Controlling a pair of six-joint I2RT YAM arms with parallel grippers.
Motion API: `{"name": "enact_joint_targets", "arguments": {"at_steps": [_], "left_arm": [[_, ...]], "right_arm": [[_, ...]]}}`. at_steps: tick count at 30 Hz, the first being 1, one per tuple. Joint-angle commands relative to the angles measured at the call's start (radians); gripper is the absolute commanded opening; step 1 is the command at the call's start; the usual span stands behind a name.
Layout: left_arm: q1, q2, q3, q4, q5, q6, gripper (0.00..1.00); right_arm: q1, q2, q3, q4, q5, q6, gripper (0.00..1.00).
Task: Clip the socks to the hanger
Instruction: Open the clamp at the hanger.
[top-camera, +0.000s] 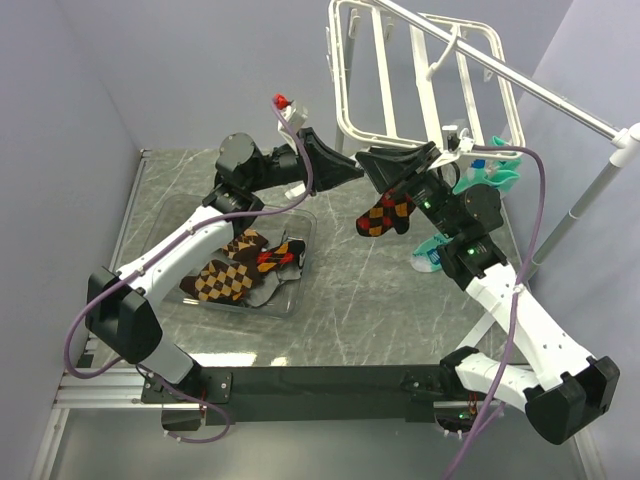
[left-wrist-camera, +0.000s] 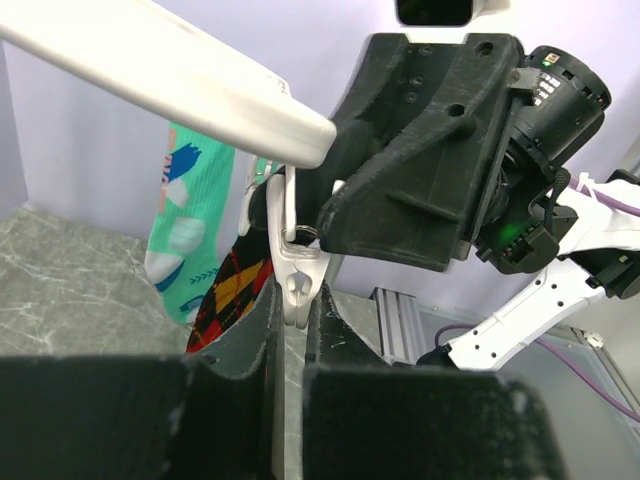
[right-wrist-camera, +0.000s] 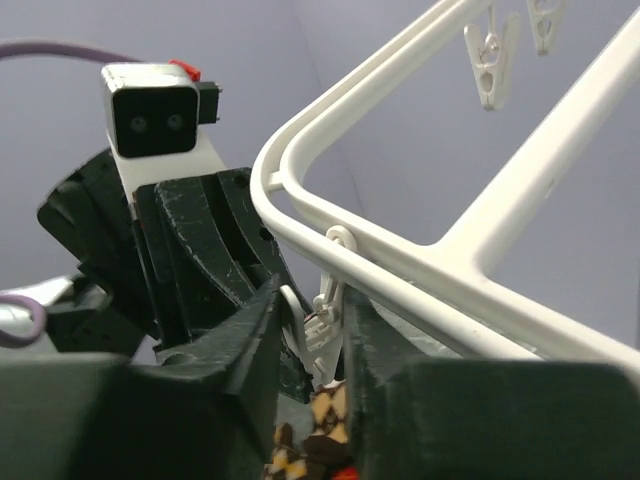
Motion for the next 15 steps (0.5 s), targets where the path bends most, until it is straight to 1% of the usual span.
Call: {"name": "enact_joint_targets", "arguments": {"at_steps": [1,3,4,5,6,7,9,10,11,12,13,15], "left_arm": [[0.002,0.005,0.034,0.023,0.031,-0.011,0.01],[0.002,0.005,0.034,0.020,0.030,-0.005,0.01],[0.002,0.004,0.034,0.017,0.031,-0.002,0.01],[0.004,0.001,0.033,0.010,0.030,0.004,0.06],[0.002,-0.002,0.031,0.000,0.022,0.020,0.13],[0.002,-0.007,0.029,-0.016,0.012,0.033,0.33],[0.002,-0.036,0.023,-0.085,-0.049,0.091,0.47],[0.004,-0.048,0.020,-0.119,-0.079,0.116,0.58],[0.004,-0.079,0.017,-0.153,-0.120,0.139,0.63],[0.002,-0.099,0.004,-0.228,-0.216,0.180,0.68],[0.002,-0.119,-0.004,-0.256,-0.278,0.201,0.75],[0.002,-0.179,-0.039,-0.322,-0.375,0.237,0.76]], "right_arm": [[-0.001,0.001,0.022,0.070,-0.015,-0.002,0.17],[-0.004,0.002,0.023,0.066,0.001,-0.003,0.05],[-0.004,0.002,0.025,0.052,0.008,-0.005,0.00],[-0.003,0.001,0.031,0.044,0.018,-0.012,0.00],[-0.003,0.002,0.034,0.038,0.023,-0.014,0.00],[-0.003,0.004,0.039,0.021,0.028,-0.017,0.00],[-0.004,0.005,0.048,0.003,0.053,-0.022,0.00],[-0.004,0.004,0.054,-0.029,0.072,-0.023,0.00],[-0.003,0.007,0.071,-0.051,0.087,-0.025,0.00],[-0.003,0.008,0.080,-0.072,0.103,-0.022,0.00],[-0.003,0.011,0.092,-0.121,0.139,-0.016,0.00],[-0.003,0.018,0.130,-0.179,0.194,0.017,0.00]]}}
